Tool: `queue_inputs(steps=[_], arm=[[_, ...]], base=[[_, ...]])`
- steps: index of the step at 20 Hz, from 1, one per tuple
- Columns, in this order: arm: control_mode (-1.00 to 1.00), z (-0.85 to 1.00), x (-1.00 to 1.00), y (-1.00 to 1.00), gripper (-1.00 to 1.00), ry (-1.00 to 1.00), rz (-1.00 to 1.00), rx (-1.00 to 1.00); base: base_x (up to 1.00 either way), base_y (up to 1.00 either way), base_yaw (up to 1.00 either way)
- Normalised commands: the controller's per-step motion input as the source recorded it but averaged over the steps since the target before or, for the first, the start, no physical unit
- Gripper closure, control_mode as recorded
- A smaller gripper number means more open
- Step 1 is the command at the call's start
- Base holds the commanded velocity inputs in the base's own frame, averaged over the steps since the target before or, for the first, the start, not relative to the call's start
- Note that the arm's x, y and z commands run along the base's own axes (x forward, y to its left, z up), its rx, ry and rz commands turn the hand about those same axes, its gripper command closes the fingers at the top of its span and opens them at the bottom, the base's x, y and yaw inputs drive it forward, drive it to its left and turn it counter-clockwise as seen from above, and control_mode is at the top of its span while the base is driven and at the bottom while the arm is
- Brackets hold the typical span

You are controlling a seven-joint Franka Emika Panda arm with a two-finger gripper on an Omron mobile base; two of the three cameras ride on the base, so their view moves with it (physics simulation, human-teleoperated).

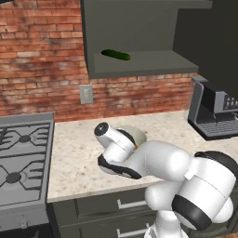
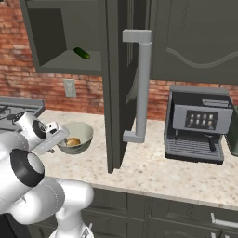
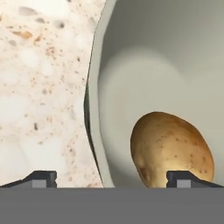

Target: Pick the potato from the cabinet and place it in the bowl. Then pick the bowl and place it in the sink. Then turn on the sink facuet.

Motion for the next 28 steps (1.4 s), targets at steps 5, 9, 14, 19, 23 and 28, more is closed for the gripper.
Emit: queue_inputs(steps=[5,9,14,19,23,28], arm=[[-1.0,-0.04,0.07,-0.14,-1.0,0.0,0.0,-0.01],[-1.0,-0.13,0.13,-0.12,-1.0,0.0,0.02,-0.01],[-1.0,-0.23,0.04,-0.1,1.0,0.0,0.04,-0.02],[-1.0,-0.1,0.0,-0.03,1.0,0.0,0.12,-0.08],[-1.0,0.0,-0.04,0.01,1.0,0.0,0.04,-0.04],[-1.0,0.21,-0.21,-0.02,1.0,0.0,0.02,0.0]], base=[[0.0,0.0,0.0],[0.0,0.0,0.0],[0.0,0.0,0.0],[0.0,0.0,0.0],[0.0,0.0,0.0],[0.0,0.0,0.0]])
